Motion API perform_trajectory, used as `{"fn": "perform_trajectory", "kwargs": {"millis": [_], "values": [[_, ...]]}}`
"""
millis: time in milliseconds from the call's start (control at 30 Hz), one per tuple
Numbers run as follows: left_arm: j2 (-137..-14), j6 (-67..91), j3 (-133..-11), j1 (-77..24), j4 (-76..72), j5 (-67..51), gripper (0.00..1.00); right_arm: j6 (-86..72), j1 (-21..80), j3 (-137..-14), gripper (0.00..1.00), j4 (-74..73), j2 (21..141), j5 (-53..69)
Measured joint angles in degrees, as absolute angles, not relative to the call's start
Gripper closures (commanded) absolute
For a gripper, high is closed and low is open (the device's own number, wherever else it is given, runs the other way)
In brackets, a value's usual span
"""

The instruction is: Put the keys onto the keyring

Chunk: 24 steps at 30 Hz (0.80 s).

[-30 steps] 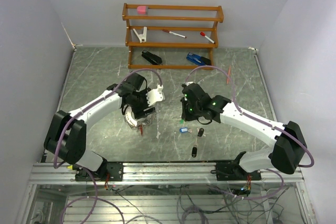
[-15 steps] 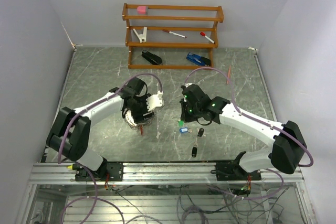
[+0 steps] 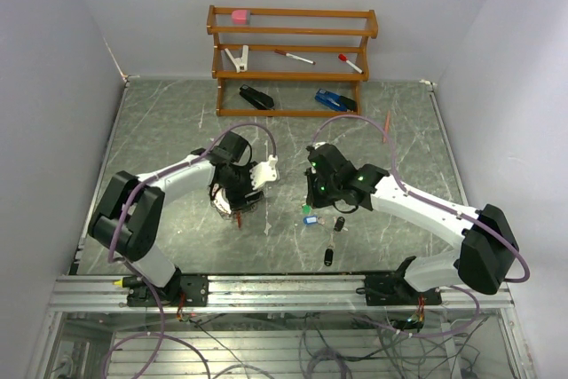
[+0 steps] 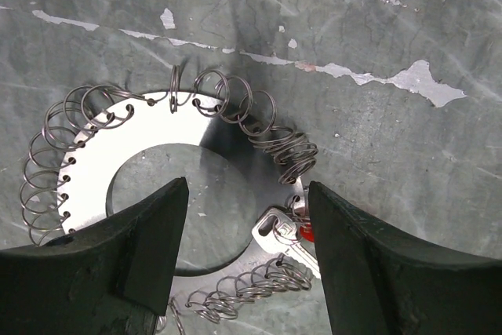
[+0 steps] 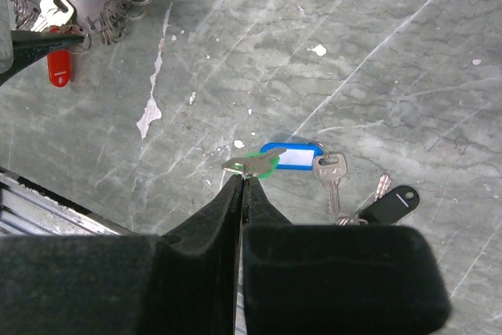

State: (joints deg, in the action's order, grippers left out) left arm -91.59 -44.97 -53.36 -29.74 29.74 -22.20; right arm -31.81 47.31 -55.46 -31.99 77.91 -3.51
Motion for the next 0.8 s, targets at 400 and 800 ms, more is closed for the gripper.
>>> {"fn": "perform_trajectory", "kwargs": {"millis": [400, 800], "values": [[-94.24, -44.97, -53.06, -29.74, 29.56, -23.79, 0.36, -31.44, 47.29, -55.42, 1.0, -31.97, 77.87, -3.88], [-95.37, -45.65, -54.24, -29.74, 30.0, -26.02, 0.93, -31.4, 47.16, -55.16, 1.0, -31.97, 77.6, -4.45]]}}
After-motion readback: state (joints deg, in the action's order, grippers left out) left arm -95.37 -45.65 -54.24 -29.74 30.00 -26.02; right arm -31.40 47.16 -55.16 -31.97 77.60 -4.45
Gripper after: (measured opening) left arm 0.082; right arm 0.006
